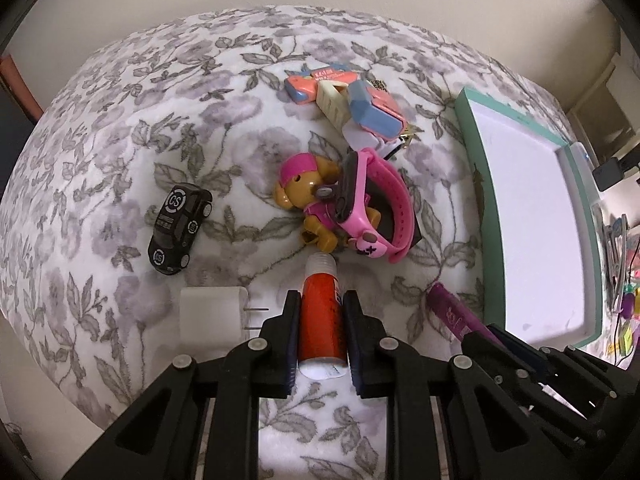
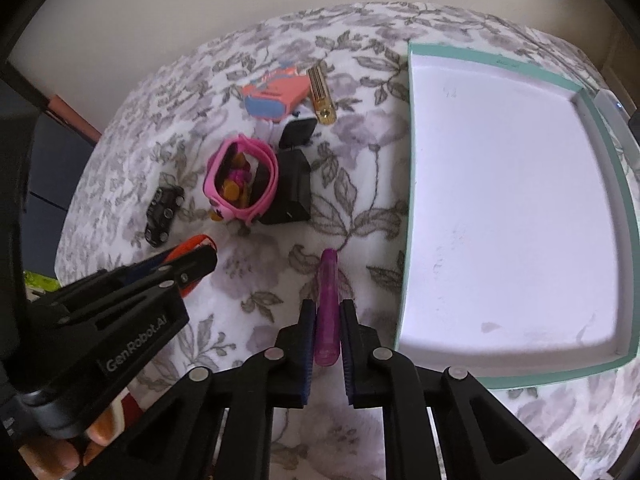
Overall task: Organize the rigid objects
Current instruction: 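Close the left tool on the glue bottle while the right tool grasps the purple lighter, then carry the glue bottle and lighter into the tray and open both tools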
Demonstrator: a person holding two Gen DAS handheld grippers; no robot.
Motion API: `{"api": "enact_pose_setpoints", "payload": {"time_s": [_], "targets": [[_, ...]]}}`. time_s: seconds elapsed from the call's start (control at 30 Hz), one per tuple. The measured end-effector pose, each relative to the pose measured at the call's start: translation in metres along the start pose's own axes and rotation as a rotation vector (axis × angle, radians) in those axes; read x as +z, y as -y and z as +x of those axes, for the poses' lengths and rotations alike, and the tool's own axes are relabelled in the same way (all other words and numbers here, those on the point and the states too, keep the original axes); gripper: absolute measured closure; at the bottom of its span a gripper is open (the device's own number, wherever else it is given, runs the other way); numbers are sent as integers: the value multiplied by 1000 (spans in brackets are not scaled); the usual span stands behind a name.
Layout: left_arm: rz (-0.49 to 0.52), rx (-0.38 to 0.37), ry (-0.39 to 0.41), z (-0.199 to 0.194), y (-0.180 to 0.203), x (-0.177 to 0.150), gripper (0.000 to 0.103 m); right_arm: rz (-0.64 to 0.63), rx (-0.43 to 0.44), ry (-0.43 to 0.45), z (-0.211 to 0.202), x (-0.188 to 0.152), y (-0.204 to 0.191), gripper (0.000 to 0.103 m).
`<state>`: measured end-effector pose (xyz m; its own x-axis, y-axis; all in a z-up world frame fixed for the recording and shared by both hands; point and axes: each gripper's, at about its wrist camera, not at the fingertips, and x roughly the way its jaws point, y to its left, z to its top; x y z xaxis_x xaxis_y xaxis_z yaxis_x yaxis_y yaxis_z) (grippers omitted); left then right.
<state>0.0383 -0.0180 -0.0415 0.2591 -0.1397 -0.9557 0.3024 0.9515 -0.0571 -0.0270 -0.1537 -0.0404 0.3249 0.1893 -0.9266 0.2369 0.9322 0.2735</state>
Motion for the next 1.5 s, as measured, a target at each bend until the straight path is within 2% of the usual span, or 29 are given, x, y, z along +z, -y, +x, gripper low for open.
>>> {"api": "enact_pose_setpoints", "payload": {"time_s": [0.27,0.67,1.0,1.27,1.5], "targets": [[-22,-19,47,-8,-5,1,81,22,19,32,-11,1,7,91],[-22,-64,107,-22,0,4,81,92,91,98,-33,7,25,91],[15,-107,157,-33,15,7,81,174,125,162,-54,12,52,91],[83,-141,175,-37,42,8,81,267,95,237,-75,14,90,91],[208,-152,156,-32,89,2,81,306,-53,268,-84,11,121,91]]}}
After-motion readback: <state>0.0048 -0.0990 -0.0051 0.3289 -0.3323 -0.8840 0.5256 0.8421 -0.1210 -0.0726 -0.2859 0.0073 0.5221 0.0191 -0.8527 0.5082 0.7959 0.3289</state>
